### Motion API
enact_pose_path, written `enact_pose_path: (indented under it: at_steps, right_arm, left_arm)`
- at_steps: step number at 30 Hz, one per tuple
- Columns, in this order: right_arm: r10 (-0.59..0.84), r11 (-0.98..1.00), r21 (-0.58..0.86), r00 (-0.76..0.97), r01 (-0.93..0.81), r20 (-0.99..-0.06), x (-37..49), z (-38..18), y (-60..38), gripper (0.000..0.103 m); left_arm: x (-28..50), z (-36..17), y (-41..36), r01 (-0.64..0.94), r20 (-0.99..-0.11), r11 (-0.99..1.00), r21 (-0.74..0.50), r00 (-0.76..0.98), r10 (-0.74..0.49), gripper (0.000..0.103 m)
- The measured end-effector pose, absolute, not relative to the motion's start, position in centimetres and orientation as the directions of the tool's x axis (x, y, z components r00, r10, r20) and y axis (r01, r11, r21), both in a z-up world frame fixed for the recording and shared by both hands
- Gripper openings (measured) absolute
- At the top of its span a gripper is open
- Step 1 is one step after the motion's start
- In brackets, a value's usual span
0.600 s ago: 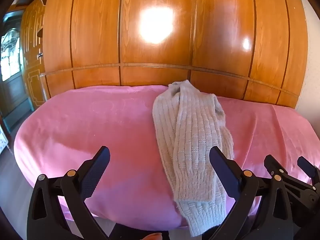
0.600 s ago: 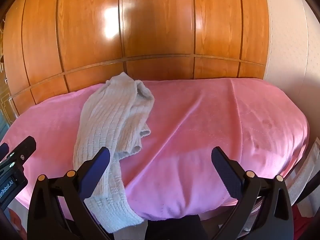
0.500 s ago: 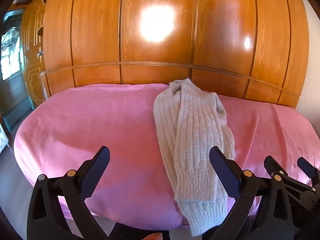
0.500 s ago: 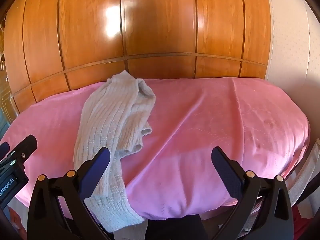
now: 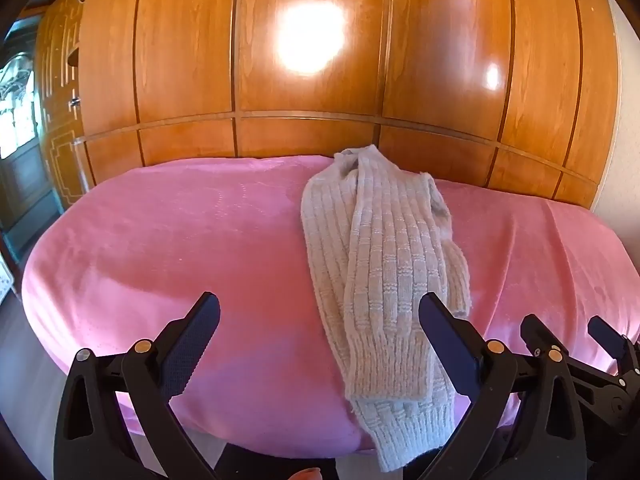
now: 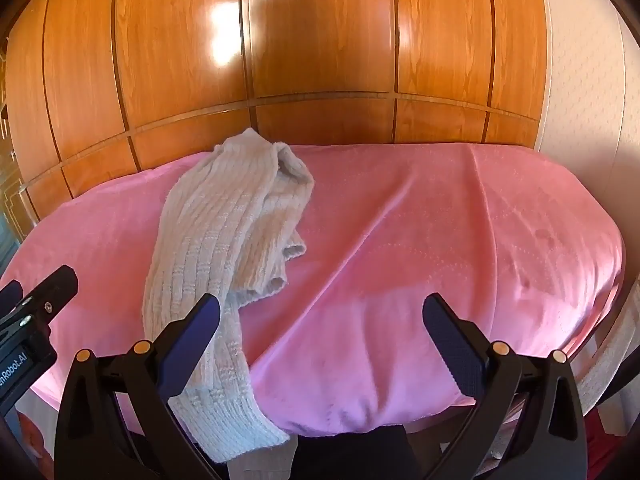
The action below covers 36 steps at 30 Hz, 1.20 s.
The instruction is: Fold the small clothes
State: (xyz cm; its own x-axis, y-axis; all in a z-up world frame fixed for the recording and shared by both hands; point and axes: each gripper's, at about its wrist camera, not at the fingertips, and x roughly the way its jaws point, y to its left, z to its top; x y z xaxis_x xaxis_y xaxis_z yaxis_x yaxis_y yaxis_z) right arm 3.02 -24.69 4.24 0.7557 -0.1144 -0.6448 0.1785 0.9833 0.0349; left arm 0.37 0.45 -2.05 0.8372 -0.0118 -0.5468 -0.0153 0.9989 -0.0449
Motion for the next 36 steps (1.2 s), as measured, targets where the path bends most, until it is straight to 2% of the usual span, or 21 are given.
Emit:
enact_pose_path:
  at_steps: [36]
  right_arm:
    - [-0.101, 0.986, 0.042, 0.767, 0.164, -0.633, 2.85, 4.49, -24.45, 0.101]
  left_arm:
    - [0.95, -1.47, 0.52, -0.041, -0.559, 0.998, -0.044, 0.829, 0.009, 0.099]
